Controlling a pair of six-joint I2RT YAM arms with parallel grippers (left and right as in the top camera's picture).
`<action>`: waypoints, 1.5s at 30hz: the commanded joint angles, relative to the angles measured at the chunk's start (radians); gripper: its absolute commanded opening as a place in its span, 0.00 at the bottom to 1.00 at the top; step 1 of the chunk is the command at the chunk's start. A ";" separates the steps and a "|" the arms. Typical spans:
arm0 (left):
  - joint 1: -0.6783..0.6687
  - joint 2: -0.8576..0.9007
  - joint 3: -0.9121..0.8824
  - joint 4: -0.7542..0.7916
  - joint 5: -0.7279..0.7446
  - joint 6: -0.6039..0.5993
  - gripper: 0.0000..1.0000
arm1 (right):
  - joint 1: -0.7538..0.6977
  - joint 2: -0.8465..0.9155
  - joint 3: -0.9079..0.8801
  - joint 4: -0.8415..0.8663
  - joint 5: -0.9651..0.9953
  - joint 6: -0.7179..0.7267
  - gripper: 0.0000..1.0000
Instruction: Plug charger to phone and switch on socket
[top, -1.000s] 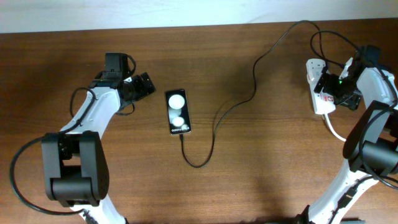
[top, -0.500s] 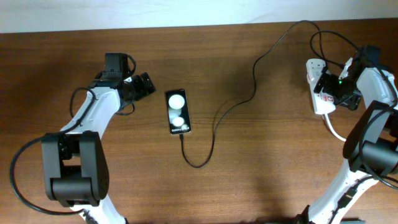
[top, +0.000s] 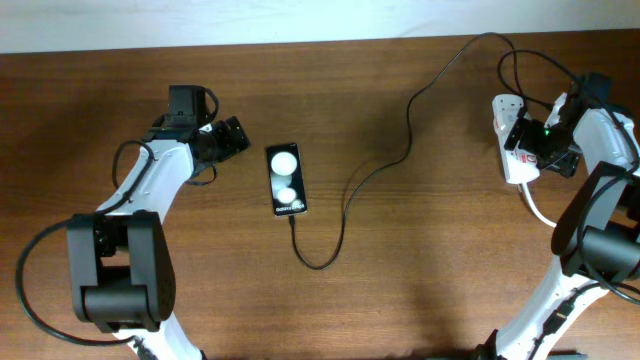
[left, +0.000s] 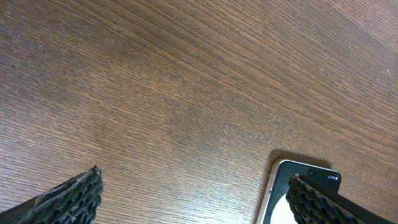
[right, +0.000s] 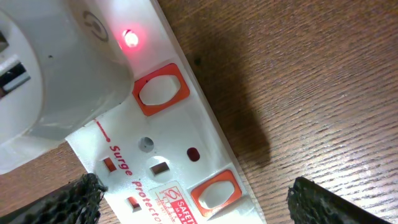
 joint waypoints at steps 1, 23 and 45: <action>0.007 -0.018 0.014 -0.001 0.004 0.005 0.99 | 0.005 0.009 -0.024 -0.006 0.018 -0.004 0.99; 0.007 -0.201 0.014 -0.002 0.004 0.005 0.99 | 0.005 0.009 -0.024 -0.006 0.018 -0.004 0.98; 0.007 -0.363 0.013 -0.175 -0.087 0.007 0.99 | 0.005 0.009 -0.024 0.005 0.018 -0.004 0.99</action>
